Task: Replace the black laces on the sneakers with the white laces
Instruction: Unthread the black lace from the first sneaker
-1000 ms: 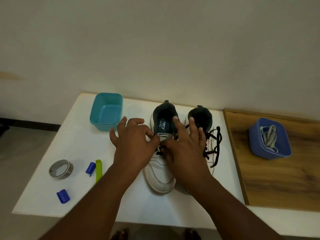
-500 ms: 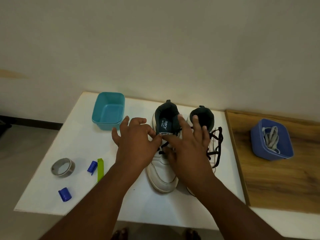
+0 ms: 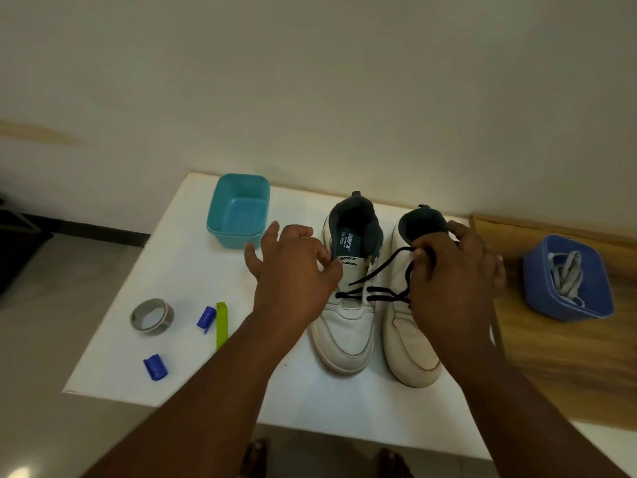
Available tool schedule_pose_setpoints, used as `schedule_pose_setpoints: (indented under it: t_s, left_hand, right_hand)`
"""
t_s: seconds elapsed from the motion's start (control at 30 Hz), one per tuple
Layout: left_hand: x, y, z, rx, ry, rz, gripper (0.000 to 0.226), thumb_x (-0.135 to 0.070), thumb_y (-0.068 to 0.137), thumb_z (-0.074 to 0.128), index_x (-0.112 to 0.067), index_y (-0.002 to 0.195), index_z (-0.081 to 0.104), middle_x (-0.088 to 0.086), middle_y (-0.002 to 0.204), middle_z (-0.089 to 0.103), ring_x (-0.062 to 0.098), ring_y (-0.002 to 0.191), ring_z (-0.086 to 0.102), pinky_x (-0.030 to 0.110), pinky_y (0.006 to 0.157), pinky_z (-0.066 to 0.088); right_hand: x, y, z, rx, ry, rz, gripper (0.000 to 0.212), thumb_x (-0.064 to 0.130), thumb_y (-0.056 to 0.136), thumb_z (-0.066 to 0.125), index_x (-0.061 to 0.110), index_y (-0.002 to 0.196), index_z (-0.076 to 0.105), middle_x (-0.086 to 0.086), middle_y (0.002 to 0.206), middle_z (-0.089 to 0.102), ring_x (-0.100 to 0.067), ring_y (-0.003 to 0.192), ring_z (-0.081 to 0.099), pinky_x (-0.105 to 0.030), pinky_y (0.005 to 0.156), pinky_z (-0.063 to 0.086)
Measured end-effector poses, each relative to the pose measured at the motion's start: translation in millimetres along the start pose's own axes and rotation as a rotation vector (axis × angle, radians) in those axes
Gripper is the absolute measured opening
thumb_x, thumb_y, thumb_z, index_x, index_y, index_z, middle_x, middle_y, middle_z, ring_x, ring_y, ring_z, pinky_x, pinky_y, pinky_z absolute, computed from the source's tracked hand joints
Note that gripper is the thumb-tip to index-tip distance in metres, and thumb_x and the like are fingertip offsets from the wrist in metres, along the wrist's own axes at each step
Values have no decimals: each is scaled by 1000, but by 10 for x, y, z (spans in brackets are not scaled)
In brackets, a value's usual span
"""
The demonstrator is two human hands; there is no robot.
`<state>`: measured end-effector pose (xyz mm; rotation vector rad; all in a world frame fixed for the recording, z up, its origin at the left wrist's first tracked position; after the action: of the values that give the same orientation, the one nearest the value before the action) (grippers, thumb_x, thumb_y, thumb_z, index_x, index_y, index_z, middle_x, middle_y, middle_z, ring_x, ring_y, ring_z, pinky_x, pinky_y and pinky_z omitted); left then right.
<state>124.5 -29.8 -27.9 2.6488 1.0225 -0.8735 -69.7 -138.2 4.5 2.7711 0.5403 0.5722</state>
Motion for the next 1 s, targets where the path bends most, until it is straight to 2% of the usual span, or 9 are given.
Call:
schedule_pose_setpoints:
  t_s: [0.1, 0.23, 0.3, 0.43, 0.53, 0.6, 0.8, 1.0]
  left_hand:
    - [6, -1, -7, -6, -4, -4, 20, -56, 88, 66, -37, 81, 66, -14, 147, 47, 19, 151, 16, 58, 120, 2]
    - [-2, 2, 5, -8, -3, -1, 20, -58, 87, 65, -39, 81, 64, -13, 148, 46, 19, 151, 16, 57, 119, 1]
    - [5, 4, 9, -5, 0, -6, 21, -59, 87, 64, -39, 81, 64, -13, 149, 46, 19, 151, 16, 57, 119, 1]
    - [6, 2, 19, 1, 11, -8, 22, -59, 88, 63, -38, 82, 65, -12, 149, 45, 20, 151, 15, 58, 120, 3]
    - [4, 4, 15, 0, 10, -10, 23, -60, 88, 63, -38, 83, 65, -12, 149, 45, 19, 151, 16, 58, 119, 3]
    - [1, 11, 24, 2, 23, -14, 24, -62, 88, 62, -39, 83, 64, -11, 150, 45, 20, 151, 17, 58, 120, 4]
    - [-5, 12, 32, 5, 32, -26, 24, -62, 88, 62, -38, 85, 66, -10, 152, 43, 20, 151, 18, 58, 120, 5]
    - [-2, 20, 33, -3, 22, -21, 25, -61, 88, 63, -37, 86, 68, -11, 151, 44, 19, 151, 19, 58, 120, 5]
  right_hand:
    - [128, -37, 88, 59, 54, -94, 16, 23, 95, 64, 31, 107, 70, -6, 147, 51, -35, 143, 36, -60, 119, 19]
    - [235, -108, 218, 193, 75, -187, 35, 23, 92, 70, 34, 124, 67, -8, 155, 43, -36, 151, 23, -59, 121, 12]
    - [246, -123, 271, 253, 48, -238, 39, 24, 90, 73, 38, 126, 66, -6, 154, 44, -35, 152, 22, -58, 121, 9]
    - [201, -100, 303, 262, -20, -224, 23, 28, 88, 76, 37, 109, 71, -5, 147, 53, -34, 149, 31, -59, 121, 3]
    - [196, -101, 327, 246, -19, -241, 10, 27, 92, 70, 33, 100, 73, -5, 143, 56, -34, 148, 33, -59, 121, 5]
    - [205, -108, 338, 234, 11, -256, 10, 24, 95, 65, 30, 100, 72, -5, 141, 59, -33, 148, 34, -57, 122, 7]
    - [270, -137, 361, 298, 33, -299, 14, 27, 91, 72, 36, 102, 73, -2, 148, 54, -32, 151, 27, -55, 122, 1]
    - [269, -131, 364, 286, 37, -335, 13, 24, 89, 74, 36, 94, 73, -2, 145, 55, -33, 150, 28, -56, 122, 3]
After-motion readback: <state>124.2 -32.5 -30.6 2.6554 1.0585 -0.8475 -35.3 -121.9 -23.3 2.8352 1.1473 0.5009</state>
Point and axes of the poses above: each hand's wrist, its own y-axis towards the middle knuckle, its own z-axis out of the palm, x = y × z, the point moved 6 cm from there along y, towards the middle knuckle
